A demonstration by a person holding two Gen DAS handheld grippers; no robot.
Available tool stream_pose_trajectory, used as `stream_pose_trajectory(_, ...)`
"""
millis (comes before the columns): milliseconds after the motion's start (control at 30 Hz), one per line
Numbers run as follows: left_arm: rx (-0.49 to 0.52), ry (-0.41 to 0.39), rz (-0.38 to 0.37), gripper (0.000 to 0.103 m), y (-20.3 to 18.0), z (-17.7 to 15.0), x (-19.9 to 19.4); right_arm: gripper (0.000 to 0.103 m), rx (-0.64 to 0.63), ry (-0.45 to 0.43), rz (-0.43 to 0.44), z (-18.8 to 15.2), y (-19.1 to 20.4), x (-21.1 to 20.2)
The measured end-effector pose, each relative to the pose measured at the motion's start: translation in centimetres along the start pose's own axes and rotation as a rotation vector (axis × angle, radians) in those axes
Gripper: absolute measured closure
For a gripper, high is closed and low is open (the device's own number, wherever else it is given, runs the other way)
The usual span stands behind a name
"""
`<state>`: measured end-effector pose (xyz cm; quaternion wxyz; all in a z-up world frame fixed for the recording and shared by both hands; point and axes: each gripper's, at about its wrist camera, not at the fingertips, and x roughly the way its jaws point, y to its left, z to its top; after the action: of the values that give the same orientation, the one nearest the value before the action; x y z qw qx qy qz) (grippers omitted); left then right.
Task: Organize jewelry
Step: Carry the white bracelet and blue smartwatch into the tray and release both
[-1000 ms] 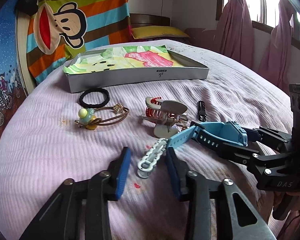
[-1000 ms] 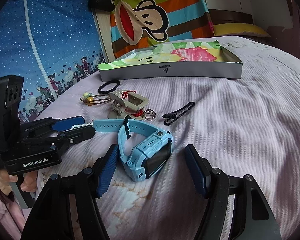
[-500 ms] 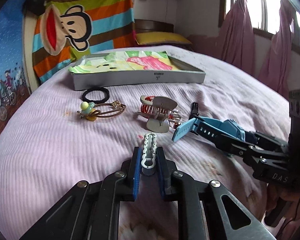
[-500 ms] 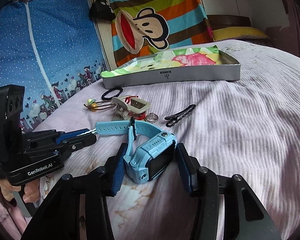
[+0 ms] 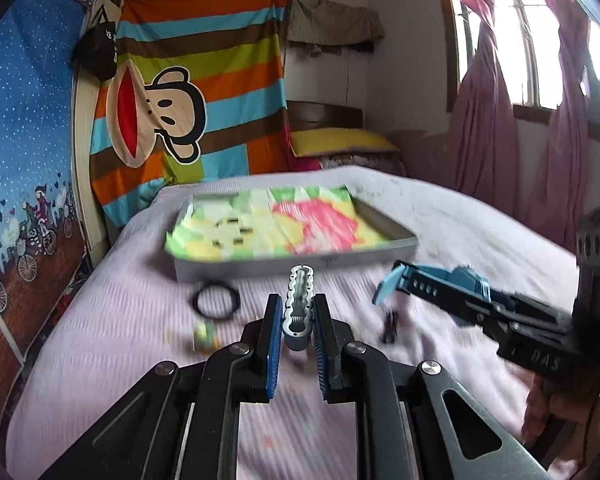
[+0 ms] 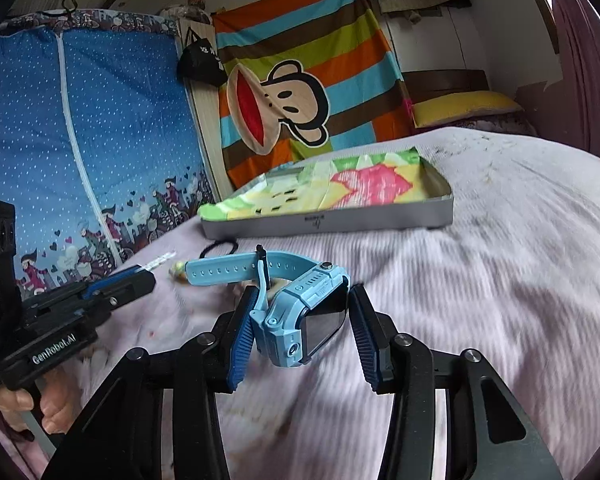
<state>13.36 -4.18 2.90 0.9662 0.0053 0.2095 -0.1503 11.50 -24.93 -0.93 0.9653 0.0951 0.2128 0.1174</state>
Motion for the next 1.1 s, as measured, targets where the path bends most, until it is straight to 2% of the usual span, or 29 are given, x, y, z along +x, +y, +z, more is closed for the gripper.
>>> stream_pose_trajectory(233, -0.084, 0.035, 0.024, 0.088, 3.6, 5.0, 6.1, 0.062, 0.020, -0.030, 0.023, 5.5, -0.5, 4.9)
stream_pose_trajectory(333, -0.130, 0.060, 0.047, 0.088, 5.4, 6.4, 9.0, 0.062, 0.038, -0.011, 0.029, 7.7, -0.6, 8.3)
stream_pose_trajectory(433, -0.125, 0.097, 0.074, 0.088, 6.4, 6.9, 11.4, 0.062, 0.055, 0.023, 0.024, 9.2, -0.9, 11.8)
stream_pose_trajectory(600, -0.124, 0.199, 0.086, 0.088, 7.3, 6.8, 15.1, 0.062, 0.054, 0.089, -0.010, 10.1, -0.9, 16.9)
stream_pose_trajectory(833, -0.118, 0.327, 0.087, 0.088, 7.5, 5.5, 18.0, 0.062, 0.011, 0.201, -0.043, 9.4, -0.4, 21.1)
stream_pose_trajectory(933, -0.122, 0.362, 0.084, 0.088, 7.4, 4.9, 18.5, 0.062, -0.002, 0.245, -0.043, 8.9, -0.3, 22.3)
stream_pose_trajectory(1100, -0.109, 0.340, 0.083, 0.088, 7.4, 4.7, 18.1, 0.061, -0.015, 0.268, -0.036, 8.3, -0.4, 22.6)
